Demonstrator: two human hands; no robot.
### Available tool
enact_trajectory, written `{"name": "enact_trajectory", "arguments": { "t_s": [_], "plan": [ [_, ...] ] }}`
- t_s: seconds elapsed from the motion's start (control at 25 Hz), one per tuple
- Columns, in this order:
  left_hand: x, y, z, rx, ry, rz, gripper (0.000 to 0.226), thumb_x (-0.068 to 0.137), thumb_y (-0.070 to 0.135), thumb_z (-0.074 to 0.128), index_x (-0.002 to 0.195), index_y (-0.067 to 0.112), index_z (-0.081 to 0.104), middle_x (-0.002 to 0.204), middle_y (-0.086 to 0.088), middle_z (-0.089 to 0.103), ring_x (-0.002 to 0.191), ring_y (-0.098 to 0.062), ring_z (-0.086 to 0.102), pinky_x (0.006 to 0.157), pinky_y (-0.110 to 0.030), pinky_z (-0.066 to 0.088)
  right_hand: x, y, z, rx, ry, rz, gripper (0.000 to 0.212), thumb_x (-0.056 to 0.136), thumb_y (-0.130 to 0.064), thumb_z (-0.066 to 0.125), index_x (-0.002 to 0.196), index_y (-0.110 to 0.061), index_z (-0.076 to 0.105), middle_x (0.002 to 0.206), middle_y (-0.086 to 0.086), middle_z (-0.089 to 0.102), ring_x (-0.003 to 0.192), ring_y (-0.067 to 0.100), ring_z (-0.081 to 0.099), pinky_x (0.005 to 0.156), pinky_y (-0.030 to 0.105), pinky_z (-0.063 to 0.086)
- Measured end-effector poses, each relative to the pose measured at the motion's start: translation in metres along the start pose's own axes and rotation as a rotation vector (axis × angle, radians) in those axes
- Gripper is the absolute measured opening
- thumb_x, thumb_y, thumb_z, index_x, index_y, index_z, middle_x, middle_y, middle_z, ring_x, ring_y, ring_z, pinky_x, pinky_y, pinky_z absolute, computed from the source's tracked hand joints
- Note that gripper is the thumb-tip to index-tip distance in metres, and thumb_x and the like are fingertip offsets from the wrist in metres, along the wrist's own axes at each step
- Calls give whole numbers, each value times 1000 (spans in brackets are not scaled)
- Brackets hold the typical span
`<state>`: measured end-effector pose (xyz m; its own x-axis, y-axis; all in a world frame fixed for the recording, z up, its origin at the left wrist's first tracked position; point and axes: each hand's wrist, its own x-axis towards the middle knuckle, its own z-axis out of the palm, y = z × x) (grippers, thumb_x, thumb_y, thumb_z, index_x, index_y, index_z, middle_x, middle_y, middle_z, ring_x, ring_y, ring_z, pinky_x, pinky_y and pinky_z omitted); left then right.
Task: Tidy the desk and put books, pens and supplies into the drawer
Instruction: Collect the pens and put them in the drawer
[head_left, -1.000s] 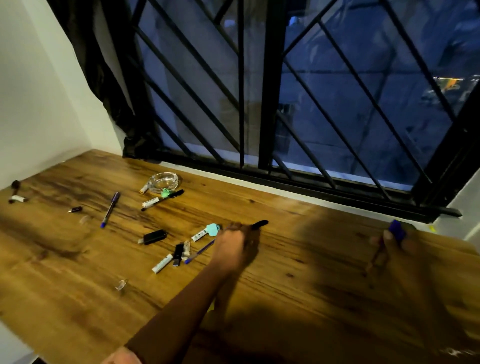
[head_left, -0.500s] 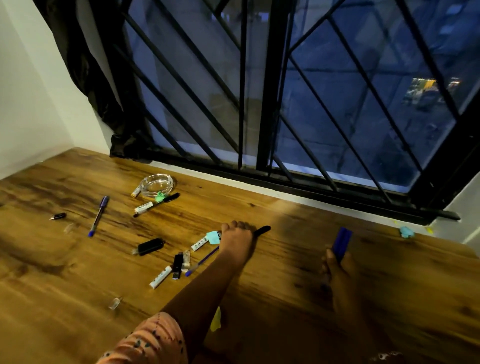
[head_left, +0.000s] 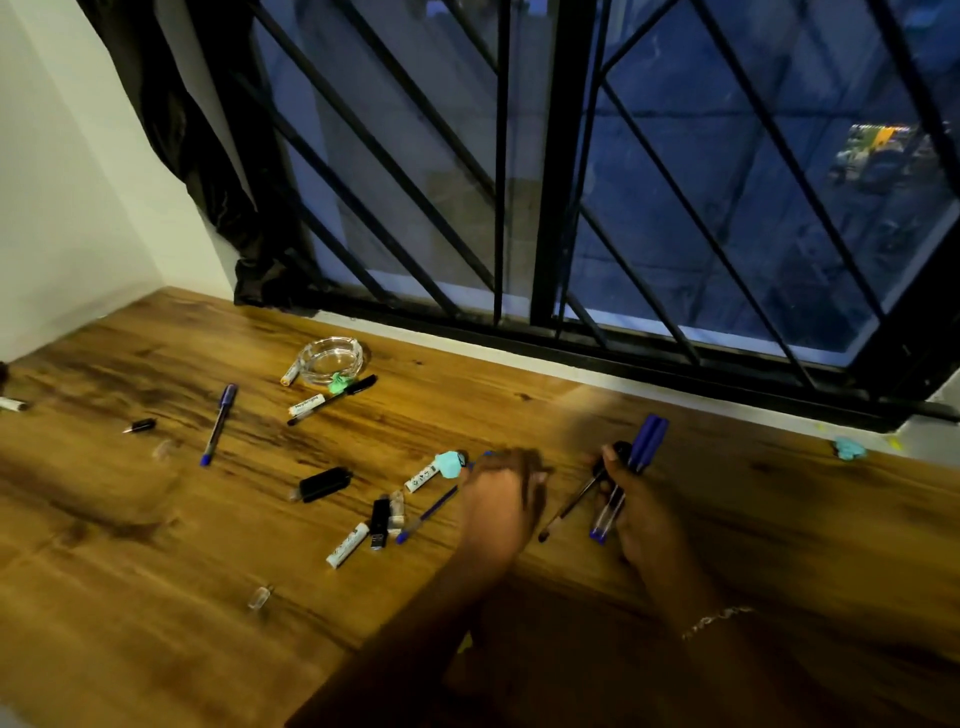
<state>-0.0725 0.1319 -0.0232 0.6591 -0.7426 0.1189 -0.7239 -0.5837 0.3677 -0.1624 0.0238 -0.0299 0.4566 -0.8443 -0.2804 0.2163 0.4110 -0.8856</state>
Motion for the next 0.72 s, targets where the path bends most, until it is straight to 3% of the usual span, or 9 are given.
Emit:
{"name": "enact_trajectory", "arguments": {
  "t_s": [0.12,0.24,0.28,0.36,0.4,0.44,0.52,0.6,0.72],
  "plan": [
    [1,-39,-3,243,15,-249,40,97,24,39,136,13,35,139,-11,41,129,-28,37,103,-40,32,-6,-4,-7,-267,-67,-266,9,91,-13,53,85,-19,57,72,-1,67,52,3,57,44,9,43],
    [-3,-49,-3,363,-81,-281,42,97,14,36,138,7,31,141,-16,37,131,-32,32,102,-44,33,-19,-2,-16,-374,-138,-357,10,93,-9,48,90,-13,57,68,-4,66,55,0,60,57,14,47],
    [-4,-49,-1,396,-101,-263,43,96,13,36,138,6,31,142,-16,37,131,-32,31,102,-45,33,-24,0,-19,-356,-186,-343,8,91,-17,52,94,-10,56,65,-3,67,60,0,64,63,18,49],
    [-6,-47,-4,420,-94,-241,41,96,14,36,137,6,34,140,-15,40,131,-31,33,101,-44,33,-31,1,-23,-249,-255,-271,44,74,-47,67,96,-11,53,67,0,70,72,6,70,69,22,54],
    [-5,-44,-5,369,-46,-230,38,96,16,36,133,8,38,137,-13,44,129,-30,36,99,-43,35,-32,-2,-25,-213,-252,-255,54,68,-53,70,97,-12,53,67,1,69,73,7,70,68,22,56],
    [-5,-40,-5,230,38,-194,32,95,17,39,126,10,46,130,-11,50,124,-29,42,96,-40,37,-33,-7,-26,-222,-225,-284,46,75,-47,67,99,-11,53,66,2,67,70,3,69,66,20,55],
    [-13,-19,-4,-335,166,-86,14,92,11,48,101,14,57,103,-7,62,104,-28,57,82,-32,43,-36,-19,-28,-380,-173,-381,12,91,-17,52,102,-13,53,71,-4,61,63,-9,62,66,17,49],
    [-30,13,0,-717,128,-1,14,91,6,51,88,19,53,83,4,59,83,-16,59,71,-18,42,-41,-24,-36,-520,-152,-454,13,93,-7,47,100,-17,52,76,-9,59,63,-14,59,66,8,45],
    [-52,48,18,-751,44,73,9,91,13,51,89,21,50,82,5,58,78,-10,56,68,-13,40,-55,-19,-54,-527,-124,-420,16,91,-2,49,94,-17,51,74,-10,56,59,-17,56,58,4,42]
  ]
}}
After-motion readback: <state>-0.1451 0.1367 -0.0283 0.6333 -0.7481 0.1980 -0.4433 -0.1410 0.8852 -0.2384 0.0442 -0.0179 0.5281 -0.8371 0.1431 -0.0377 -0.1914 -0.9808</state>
